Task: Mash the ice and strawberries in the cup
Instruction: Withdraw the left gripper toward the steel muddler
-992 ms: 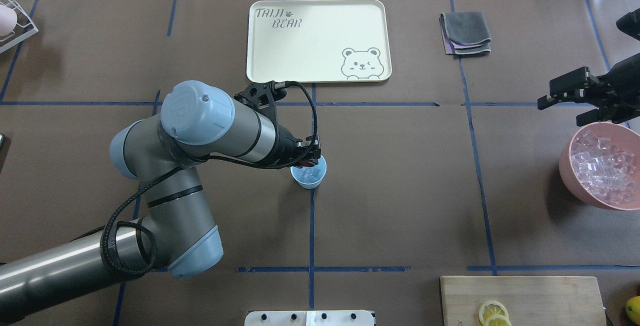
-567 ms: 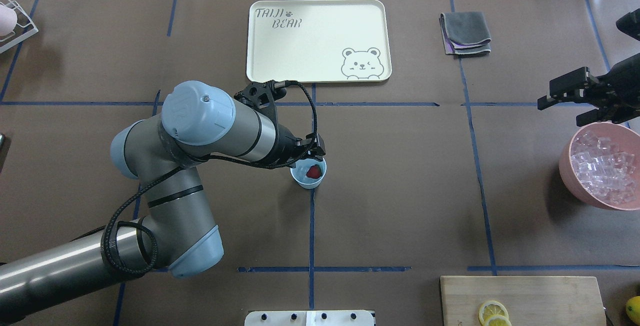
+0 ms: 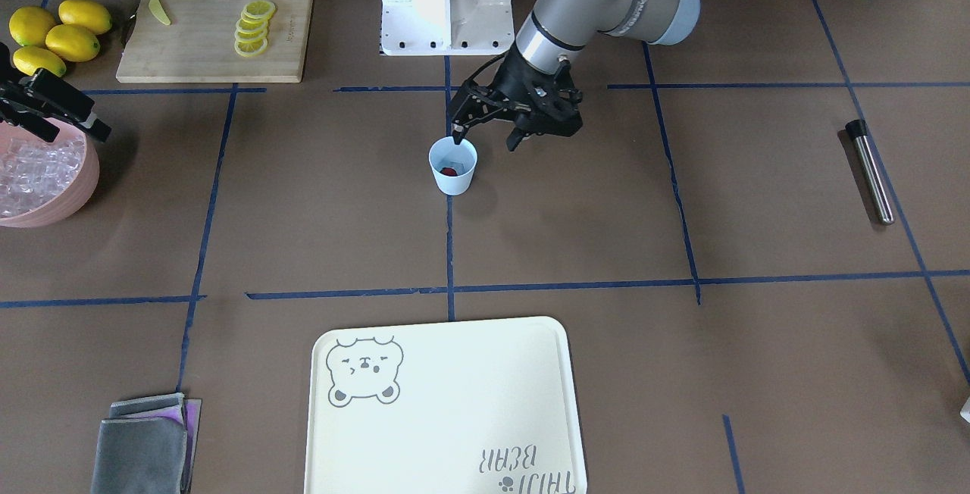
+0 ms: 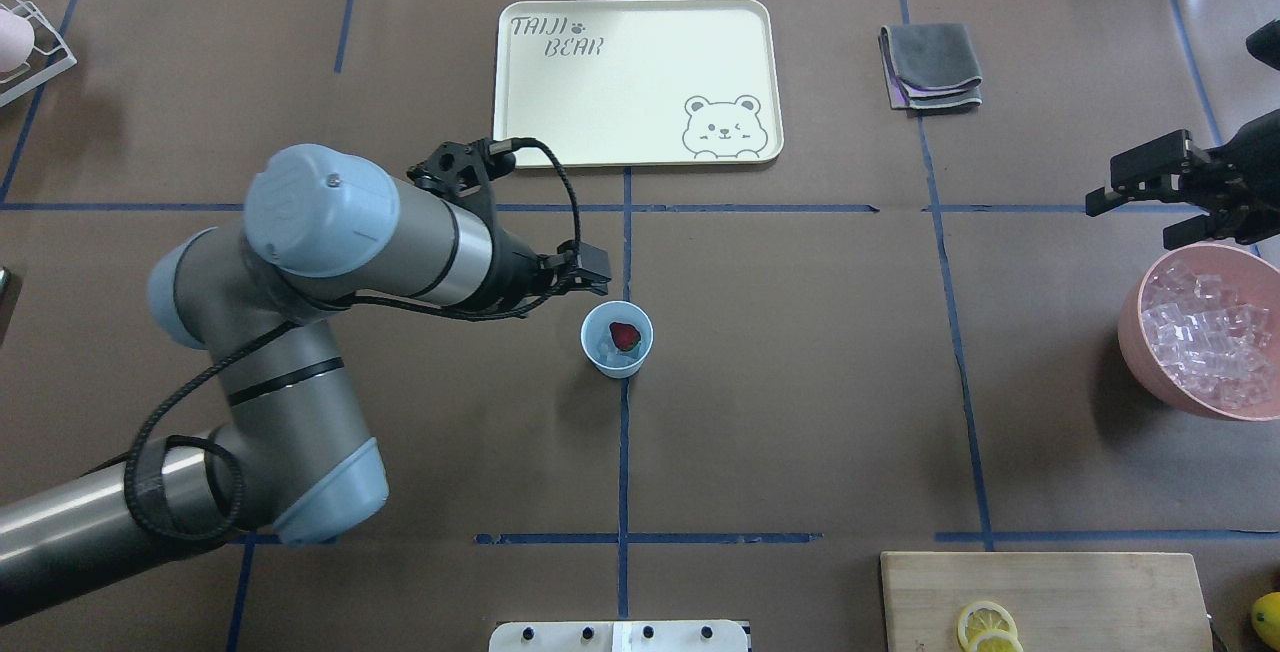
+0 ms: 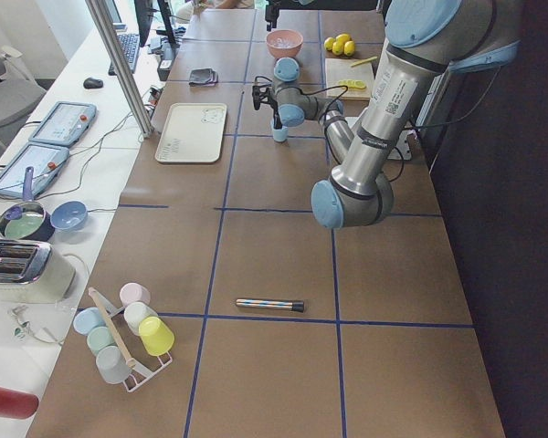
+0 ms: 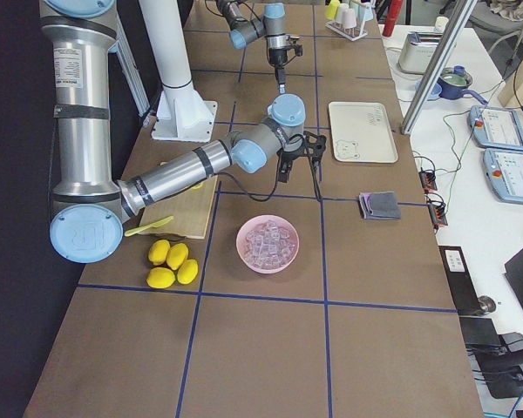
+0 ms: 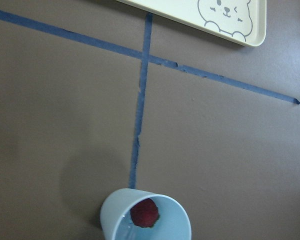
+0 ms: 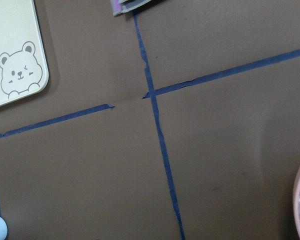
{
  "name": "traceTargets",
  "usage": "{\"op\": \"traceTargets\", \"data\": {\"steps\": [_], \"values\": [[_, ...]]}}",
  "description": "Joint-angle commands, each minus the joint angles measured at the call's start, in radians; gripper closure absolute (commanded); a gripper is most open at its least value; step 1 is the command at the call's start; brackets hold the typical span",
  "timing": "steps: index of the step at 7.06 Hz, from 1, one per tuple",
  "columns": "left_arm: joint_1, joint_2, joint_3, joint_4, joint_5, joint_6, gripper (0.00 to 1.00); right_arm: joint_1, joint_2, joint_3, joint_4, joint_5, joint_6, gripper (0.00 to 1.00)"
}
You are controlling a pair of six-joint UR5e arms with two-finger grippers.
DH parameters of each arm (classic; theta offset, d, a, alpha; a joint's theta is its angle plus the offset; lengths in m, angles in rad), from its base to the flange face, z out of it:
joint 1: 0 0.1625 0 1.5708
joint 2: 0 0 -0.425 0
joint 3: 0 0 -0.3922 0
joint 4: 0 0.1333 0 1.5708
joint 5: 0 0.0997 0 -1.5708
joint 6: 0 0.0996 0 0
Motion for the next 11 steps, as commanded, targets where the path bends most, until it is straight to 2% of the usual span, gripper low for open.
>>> {"op": "traceTargets", "data": {"steps": [1,2,3,4,5,6,7,8,9,10,11], "values": [[-0.109,0.241,-0.138,0.003,-0.115,0.118,0.04,0.082,-0.044,-0.017,-0.011,0.0,-0.119,0.0],[-0.14,0.388,-0.181,0.0,-0.128,0.238,0.05,0.121,-0.057,-0.046,-0.011,0.0,-0.194,0.0],[-0.168,0.546,-0.227,-0.005,-0.129,0.448,0.05,0.149,-0.055,-0.075,-0.011,-0.007,-0.242,0.0],[-0.255,0.645,-0.224,-0.002,-0.131,0.608,0.05,0.183,-0.06,-0.094,-0.013,-0.009,-0.296,0.0],[-0.347,0.681,-0.167,-0.003,-0.143,0.758,0.05,0.211,-0.06,-0.12,-0.014,-0.009,-0.368,0.0],[-0.472,0.684,-0.057,-0.011,-0.239,0.928,0.05,0.24,-0.06,-0.149,-0.014,-0.011,-0.44,0.0],[-0.595,0.683,0.063,-0.012,-0.294,1.112,0.05,0.261,-0.06,-0.178,-0.016,-0.012,-0.519,0.0],[-0.661,0.66,0.155,-0.011,-0.309,1.187,0.05,0.255,-0.06,-0.183,-0.016,-0.041,-0.557,0.0],[-0.664,0.632,0.214,-0.011,-0.307,1.179,0.05,0.231,-0.06,-0.183,-0.017,-0.076,-0.577,0.0],[-0.662,0.597,0.286,-0.017,-0.303,1.168,0.05,0.232,-0.054,-0.181,-0.092,-0.075,-0.653,0.0],[-0.662,0.56,0.356,-0.052,-0.303,1.163,0.05,0.269,-0.045,-0.175,-0.243,-0.07,-0.844,0.0]]}}
